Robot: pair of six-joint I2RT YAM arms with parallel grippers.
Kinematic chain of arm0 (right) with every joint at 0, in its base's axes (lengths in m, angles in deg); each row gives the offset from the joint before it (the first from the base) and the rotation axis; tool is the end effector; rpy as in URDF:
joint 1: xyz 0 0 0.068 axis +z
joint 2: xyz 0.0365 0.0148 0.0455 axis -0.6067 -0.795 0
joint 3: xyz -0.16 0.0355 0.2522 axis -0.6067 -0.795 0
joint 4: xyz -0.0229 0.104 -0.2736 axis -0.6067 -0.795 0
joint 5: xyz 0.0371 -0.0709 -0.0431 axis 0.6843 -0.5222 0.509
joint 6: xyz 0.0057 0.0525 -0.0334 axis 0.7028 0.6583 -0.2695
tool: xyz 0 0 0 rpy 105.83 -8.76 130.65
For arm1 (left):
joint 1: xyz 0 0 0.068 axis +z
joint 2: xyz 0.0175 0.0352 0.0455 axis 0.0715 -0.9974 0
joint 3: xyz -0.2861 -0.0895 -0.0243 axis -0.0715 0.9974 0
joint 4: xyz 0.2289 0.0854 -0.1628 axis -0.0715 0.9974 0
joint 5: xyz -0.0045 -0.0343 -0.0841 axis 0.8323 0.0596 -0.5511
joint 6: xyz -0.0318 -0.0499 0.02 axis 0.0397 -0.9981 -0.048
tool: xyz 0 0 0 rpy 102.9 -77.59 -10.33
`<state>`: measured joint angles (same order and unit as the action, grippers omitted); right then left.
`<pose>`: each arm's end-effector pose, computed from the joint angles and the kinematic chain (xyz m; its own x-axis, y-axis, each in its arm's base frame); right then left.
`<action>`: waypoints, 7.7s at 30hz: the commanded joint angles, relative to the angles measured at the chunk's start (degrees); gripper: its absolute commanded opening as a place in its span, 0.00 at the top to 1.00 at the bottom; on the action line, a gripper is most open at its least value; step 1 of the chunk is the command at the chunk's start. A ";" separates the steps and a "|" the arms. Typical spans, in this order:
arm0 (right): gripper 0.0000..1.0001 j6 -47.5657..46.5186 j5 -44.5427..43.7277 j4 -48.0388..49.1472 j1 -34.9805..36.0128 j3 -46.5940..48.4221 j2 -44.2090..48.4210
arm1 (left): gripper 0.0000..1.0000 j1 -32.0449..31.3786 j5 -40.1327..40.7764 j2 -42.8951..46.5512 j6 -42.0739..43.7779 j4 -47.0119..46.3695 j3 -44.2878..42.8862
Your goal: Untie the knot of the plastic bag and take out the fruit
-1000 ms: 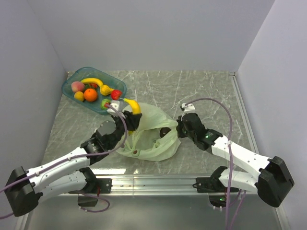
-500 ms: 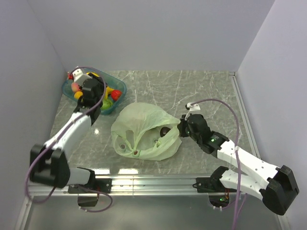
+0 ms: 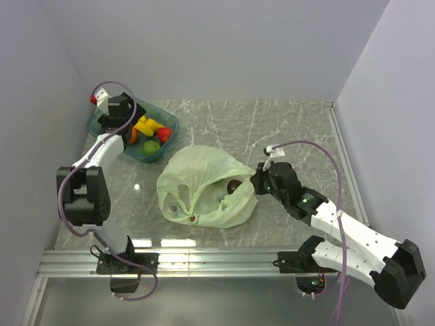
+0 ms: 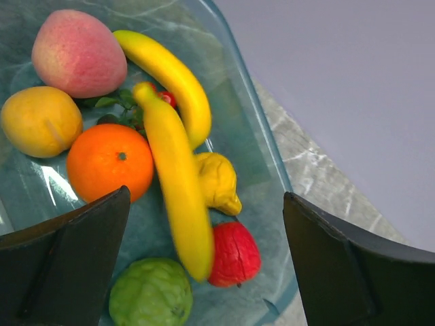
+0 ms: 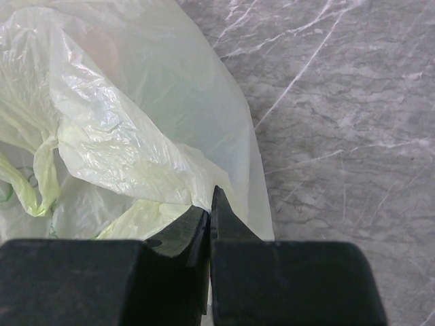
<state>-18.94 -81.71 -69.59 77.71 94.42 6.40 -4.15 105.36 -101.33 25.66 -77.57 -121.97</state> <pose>0.1841 0.1457 0.2620 -0.5294 0.0357 -0.8477 -0.3483 0.9019 0.2555 0.4380 0.0148 0.2840 -0.1153 -0.6455 -0.7550 -0.5017 0.6938 -0.5166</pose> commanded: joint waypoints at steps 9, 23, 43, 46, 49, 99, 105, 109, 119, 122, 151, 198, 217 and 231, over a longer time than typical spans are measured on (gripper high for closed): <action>1.00 -1.76 -1.91 0.81 0.33 2.50 -0.10 | 0.05 -11.51 -1.87 23.68 0.33 0.42 11.32; 1.00 -2.38 -1.12 0.37 0.25 4.18 -1.32 | 0.06 -48.97 -1.96 38.22 4.73 7.28 20.82; 1.00 -2.55 0.20 -0.59 0.33 3.82 -1.15 | 0.10 -60.07 8.76 17.48 3.33 5.43 15.91; 1.00 -2.82 0.72 -1.03 0.33 3.65 -0.97 | 0.10 -57.87 10.78 15.98 2.88 2.82 16.24; 1.00 -2.99 2.13 -1.21 0.33 3.82 -1.06 | 0.09 -55.58 11.05 14.23 3.05 -1.74 17.13; 1.00 -0.01 3.72 2.92 0.07 2.86 -7.56 | 0.56 -50.31 5.53 10.26 8.24 -3.45 16.77; 1.00 0.79 2.14 2.48 -0.02 3.21 -7.48 | 0.55 -50.92 -6.59 18.69 10.78 -3.88 21.78; 1.00 1.49 2.39 2.66 -0.02 3.30 -8.27 | 0.55 -51.89 -12.47 23.53 12.64 -4.23 23.54; 1.00 1.58 3.19 3.27 0.16 2.51 -9.50 | 0.54 -52.24 -25.68 29.51 13.86 -5.38 18.11; 1.00 1.67 2.93 3.27 0.07 1.89 -9.32 | 0.54 -52.24 -24.39 30.13 14.57 -4.59 15.74; 1.00 -1.59 3.80 0.99 0.25 1.89 -3.43 | 0.20 -1.44 0.06 3.16 7.01 7.10 -8.00; 0.32 10.44 5.03 -4.90 0.16 4.09 0.96 | 0.10 -71.57 -13.28 22.58 6.22 -5.37 27.41; 1.00 19.33 3.27 -0.16 -2.21 -12.86 1.49 | 0.09 -74.13 3.30 26.17 3.33 -5.91 26.97; 1.00 15.56 5.12 -0.24 -2.83 -8.14 2.80 | 0.11 -69.56 13.24 8.96 5.70 -2.39 20.56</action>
<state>-1.74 -75.94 -70.77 75.06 82.20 7.16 -74.47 115.04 -90.17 30.47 -78.78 -98.67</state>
